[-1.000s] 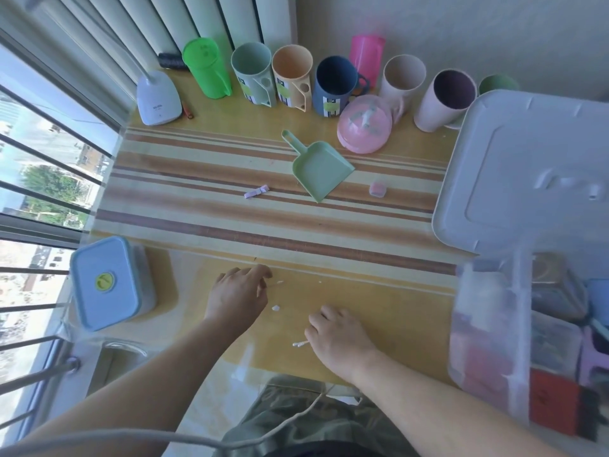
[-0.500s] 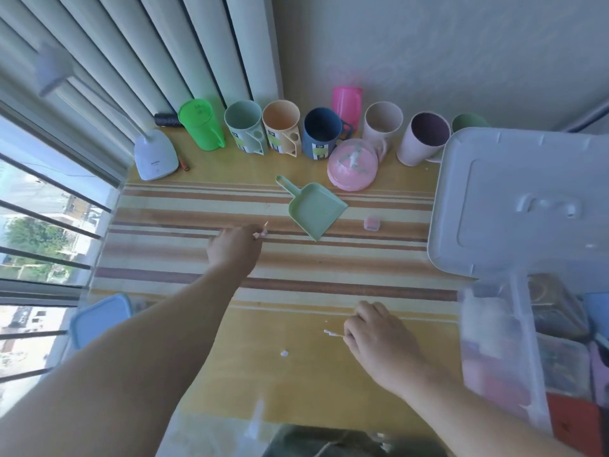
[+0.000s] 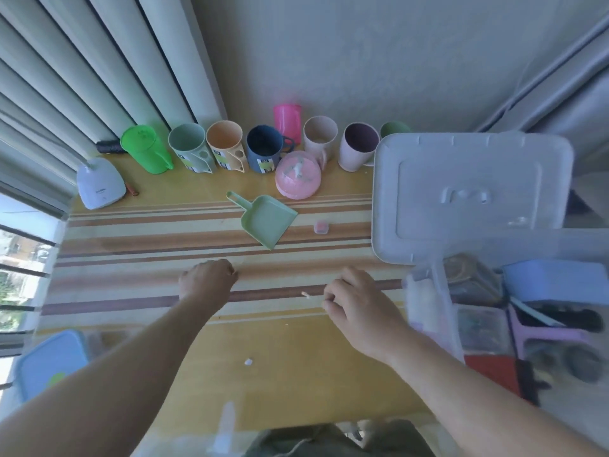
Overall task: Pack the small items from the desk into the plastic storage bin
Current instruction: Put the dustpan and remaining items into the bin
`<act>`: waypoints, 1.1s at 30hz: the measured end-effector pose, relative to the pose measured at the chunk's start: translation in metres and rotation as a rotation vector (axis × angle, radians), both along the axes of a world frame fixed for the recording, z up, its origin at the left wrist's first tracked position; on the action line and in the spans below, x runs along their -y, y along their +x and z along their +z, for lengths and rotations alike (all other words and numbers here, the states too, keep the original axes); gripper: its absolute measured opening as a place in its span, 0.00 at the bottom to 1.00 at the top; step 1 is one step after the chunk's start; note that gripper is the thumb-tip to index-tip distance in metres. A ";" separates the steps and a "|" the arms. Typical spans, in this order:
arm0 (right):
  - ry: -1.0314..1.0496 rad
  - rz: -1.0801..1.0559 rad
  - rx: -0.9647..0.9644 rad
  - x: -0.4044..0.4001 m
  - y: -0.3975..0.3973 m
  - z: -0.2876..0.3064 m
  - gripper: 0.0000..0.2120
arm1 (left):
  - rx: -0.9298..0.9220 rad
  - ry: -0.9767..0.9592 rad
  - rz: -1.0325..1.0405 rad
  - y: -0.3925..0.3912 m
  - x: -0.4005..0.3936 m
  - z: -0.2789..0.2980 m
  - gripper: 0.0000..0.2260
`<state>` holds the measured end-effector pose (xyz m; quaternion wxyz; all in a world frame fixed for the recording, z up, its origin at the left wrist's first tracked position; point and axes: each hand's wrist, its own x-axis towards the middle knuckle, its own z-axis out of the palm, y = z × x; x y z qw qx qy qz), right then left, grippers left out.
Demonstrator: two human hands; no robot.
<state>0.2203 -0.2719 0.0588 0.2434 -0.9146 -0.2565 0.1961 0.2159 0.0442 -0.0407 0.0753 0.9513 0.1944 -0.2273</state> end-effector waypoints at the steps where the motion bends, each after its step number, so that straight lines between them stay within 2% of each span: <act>1: 0.070 -0.022 0.024 0.008 0.004 0.015 0.06 | 0.033 -0.090 -0.001 -0.002 0.014 0.009 0.09; 4: 0.157 -0.118 0.153 0.054 0.019 0.053 0.03 | 0.164 -0.322 -0.047 -0.002 0.071 0.045 0.08; 7: 0.049 -0.244 0.269 0.124 0.034 0.065 0.03 | 0.311 -0.433 -0.176 0.006 0.138 0.088 0.06; 10: -0.161 -0.294 0.220 0.200 0.039 0.058 0.06 | 0.430 -0.477 -0.318 0.019 0.205 0.126 0.05; 12: -0.224 -0.286 0.185 0.240 0.033 0.049 0.08 | 0.494 -0.489 -0.418 0.025 0.247 0.146 0.11; 14: -0.244 -0.251 0.168 0.268 0.021 0.040 0.08 | 0.515 -0.507 -0.544 0.028 0.291 0.157 0.12; 17: -0.258 -0.128 0.089 0.293 -0.002 0.023 0.09 | 0.511 -0.414 -0.691 0.026 0.348 0.162 0.14; 20: -0.309 0.036 -0.001 0.301 -0.025 0.007 0.09 | 0.490 -0.328 -0.718 0.019 0.387 0.157 0.12; 23: -0.324 0.113 0.014 0.298 -0.036 -0.003 0.11 | 0.416 -0.236 -0.725 0.010 0.410 0.152 0.13; 26: -0.302 0.103 0.021 0.304 -0.024 -0.002 0.11 | 0.332 -0.201 -0.707 0.001 0.424 0.147 0.10; 28: -0.253 0.024 -0.036 0.320 -0.012 0.003 0.13 | 0.274 -0.202 -0.660 -0.002 0.430 0.146 0.09; 31: -0.124 -0.137 -0.050 0.354 0.000 0.017 0.14 | 0.196 -0.273 -0.593 -0.005 0.442 0.145 0.14; 33: -0.035 -0.149 -0.029 0.366 0.002 0.025 0.23 | 0.164 -0.294 -0.605 -0.006 0.455 0.145 0.18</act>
